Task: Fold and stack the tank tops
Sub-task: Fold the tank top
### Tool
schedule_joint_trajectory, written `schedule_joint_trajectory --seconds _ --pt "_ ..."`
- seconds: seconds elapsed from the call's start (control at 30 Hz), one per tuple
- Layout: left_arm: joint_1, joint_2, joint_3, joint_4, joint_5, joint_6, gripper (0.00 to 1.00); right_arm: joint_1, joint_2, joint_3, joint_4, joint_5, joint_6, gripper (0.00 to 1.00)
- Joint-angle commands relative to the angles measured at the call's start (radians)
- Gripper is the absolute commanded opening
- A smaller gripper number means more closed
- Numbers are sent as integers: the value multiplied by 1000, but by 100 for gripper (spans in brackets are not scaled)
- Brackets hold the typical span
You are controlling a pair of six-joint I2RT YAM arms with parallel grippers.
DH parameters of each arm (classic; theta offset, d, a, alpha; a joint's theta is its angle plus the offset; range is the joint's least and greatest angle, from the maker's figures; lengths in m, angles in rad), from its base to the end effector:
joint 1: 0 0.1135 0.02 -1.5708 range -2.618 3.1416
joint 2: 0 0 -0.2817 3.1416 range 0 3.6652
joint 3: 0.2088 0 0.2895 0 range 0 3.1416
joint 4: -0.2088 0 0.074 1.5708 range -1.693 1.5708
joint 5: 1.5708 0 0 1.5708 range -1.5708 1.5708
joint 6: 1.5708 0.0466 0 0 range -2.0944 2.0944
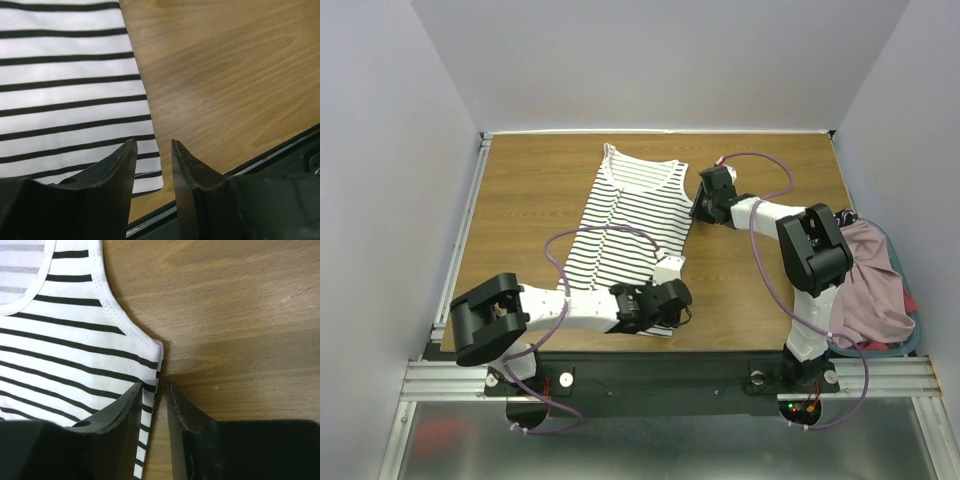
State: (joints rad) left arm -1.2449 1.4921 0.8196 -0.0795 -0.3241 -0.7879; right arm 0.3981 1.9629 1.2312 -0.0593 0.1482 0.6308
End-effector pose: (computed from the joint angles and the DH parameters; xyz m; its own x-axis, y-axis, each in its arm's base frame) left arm 0.1239 -0.3203 0.1841 -0.7381 0.0851 -0.6693 0.4259 0.8282 -0.3643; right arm 0.4294 0.1731 0.1439 -0.6990 0.3389 -0.6297 0.1542 0.9313 0.3299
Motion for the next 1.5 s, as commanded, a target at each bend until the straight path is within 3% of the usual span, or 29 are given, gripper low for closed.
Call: schedule_joint_trajectory --seconds 0.0,0.1,0.53,0.97,1.33,1.47 --pt "-63 69 79 -80 -84 -37 45 -10 25 36 15 42 -10 31" --pt "-96 120 121 -123 -108 -50 45 -11 28 34 16 42 -8 24" --pt "-188 244 276 -364 -242 -129 45 -22 25 45 16 34 -16 16" --pt "-197 224 233 -324 -211 -125 42 -30 36 51 15 24 -17 16" --pt "-199 237 204 -319 -213 -146 28 -33 50 63 16 14 -14 12" --pt "-199 235 179 -290 -199 -146 18 -33 53 67 15 14 -13 8"
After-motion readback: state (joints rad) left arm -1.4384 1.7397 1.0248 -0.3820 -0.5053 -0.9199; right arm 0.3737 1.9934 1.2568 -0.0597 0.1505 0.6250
